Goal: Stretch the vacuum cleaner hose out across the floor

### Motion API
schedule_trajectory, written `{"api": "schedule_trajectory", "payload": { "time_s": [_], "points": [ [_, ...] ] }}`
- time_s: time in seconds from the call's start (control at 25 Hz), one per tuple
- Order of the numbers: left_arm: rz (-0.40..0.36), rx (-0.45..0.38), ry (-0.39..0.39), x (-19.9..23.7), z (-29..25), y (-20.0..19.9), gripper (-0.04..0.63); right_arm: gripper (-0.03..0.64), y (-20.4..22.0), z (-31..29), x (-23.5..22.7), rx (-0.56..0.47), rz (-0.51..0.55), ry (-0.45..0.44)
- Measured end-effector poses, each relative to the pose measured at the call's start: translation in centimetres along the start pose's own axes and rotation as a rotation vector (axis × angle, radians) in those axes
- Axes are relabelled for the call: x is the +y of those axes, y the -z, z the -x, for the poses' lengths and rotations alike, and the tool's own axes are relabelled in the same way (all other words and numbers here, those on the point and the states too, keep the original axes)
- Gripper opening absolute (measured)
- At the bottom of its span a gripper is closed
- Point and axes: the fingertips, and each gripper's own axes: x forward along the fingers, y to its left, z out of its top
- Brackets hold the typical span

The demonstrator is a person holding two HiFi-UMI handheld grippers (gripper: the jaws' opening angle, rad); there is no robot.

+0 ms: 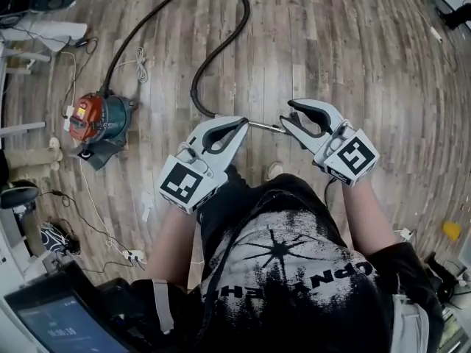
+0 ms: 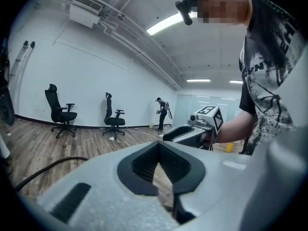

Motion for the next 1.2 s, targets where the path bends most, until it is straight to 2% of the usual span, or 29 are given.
{"api": "schedule_trajectory", "payload": {
  "time_s": [0.08,0.2,0.44,0.52,0.68,0.8,0.92,1.04,1.2],
  "points": [
    [-0.006,-0.013,-0.009,2.7,0.3,0.6,0.002,0.154,2.7,-3.1,-0.8,0.070,-0.005,-0.004],
    [-0.009,-0.001,-0.012,5.7,-0.4,4.0,0.002,0.189,9.7,-7.2,-2.4,0.193,-0.027,-0.015],
    [0.083,-0.033,-0.059,10.5,-1.3,14.3,0.002,0.271,29.3,-15.8,-4.8,0.439,-0.023,-0.053],
    [0.094,-0.051,-0.083,12.5,-1.6,18.5,0.002,0.273,36.4,-18.8,-5.4,0.504,-0.011,-0.062],
    [0.027,-0.061,-0.098,15.3,-3.6,26.6,0.001,0.272,51.2,-23.3,-5.8,0.639,-0.003,-0.107],
    [0.029,-0.032,-0.115,17.1,-6.0,33.3,0.002,0.264,62.4,-26.0,-6.1,0.739,0.013,-0.171],
    [0.003,-0.021,-0.123,18.3,-8.3,38.3,0.002,0.264,72.0,-28.2,-7.0,0.814,0.011,-0.205],
    [0.028,-0.031,-0.148,18.9,-9.0,40.7,0.002,0.262,79.2,-29.0,-6.9,0.898,0.002,-0.230],
    [0.058,-0.002,-0.219,18.8,-8.4,42.5,0.001,0.248,85.8,-30.3,-6.7,0.972,0.001,-0.252]
  ]
}}
